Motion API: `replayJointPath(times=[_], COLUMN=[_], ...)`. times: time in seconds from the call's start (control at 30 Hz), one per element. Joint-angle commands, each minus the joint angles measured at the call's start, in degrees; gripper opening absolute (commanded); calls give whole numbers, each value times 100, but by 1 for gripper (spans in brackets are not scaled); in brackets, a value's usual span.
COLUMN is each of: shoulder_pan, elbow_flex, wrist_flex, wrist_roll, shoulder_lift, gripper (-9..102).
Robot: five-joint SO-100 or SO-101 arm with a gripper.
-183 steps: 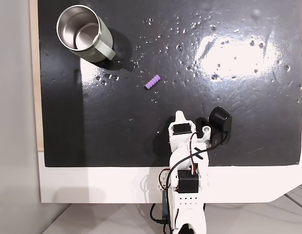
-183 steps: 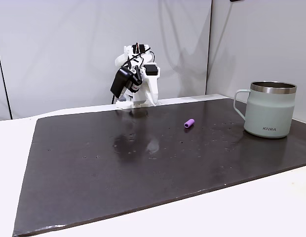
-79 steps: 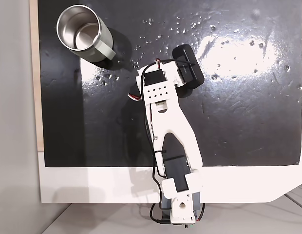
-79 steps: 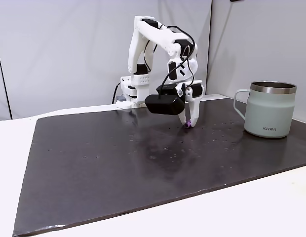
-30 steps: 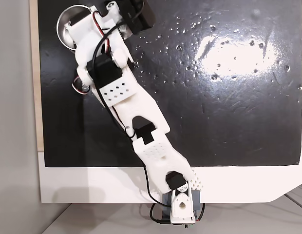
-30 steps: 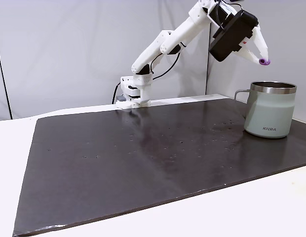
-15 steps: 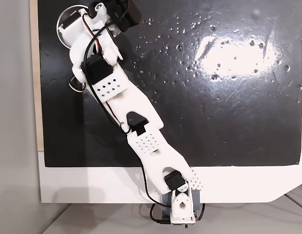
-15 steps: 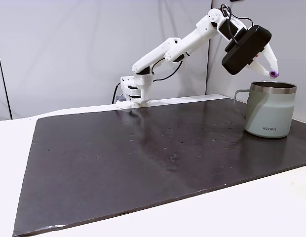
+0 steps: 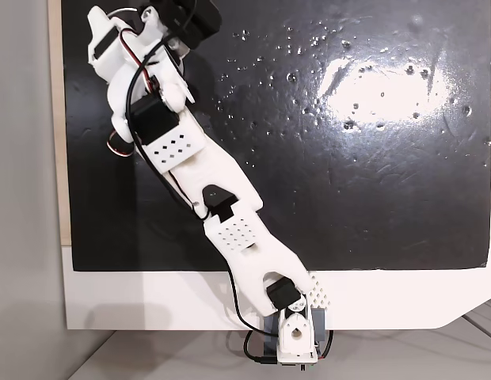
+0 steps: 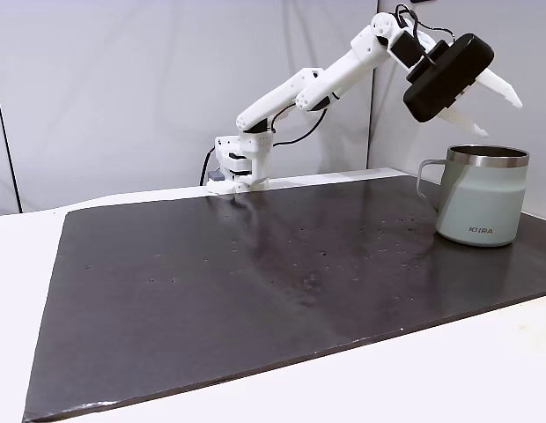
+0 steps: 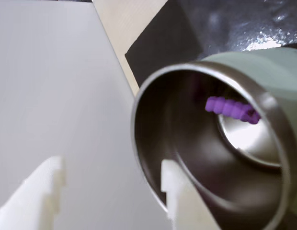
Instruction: Grasp a pengrip and put it in the cup.
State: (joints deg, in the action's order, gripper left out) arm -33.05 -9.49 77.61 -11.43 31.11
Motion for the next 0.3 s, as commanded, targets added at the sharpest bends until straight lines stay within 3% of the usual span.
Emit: replayJointPath(times=[0.0, 0.27], shoulder_pan=[-62, -62], elbow_flex=[-369, -413], wrist_flex=[79, 141], wrist_roll=[-70, -70], shoulder_lift=[158, 158], gripper=[26, 26])
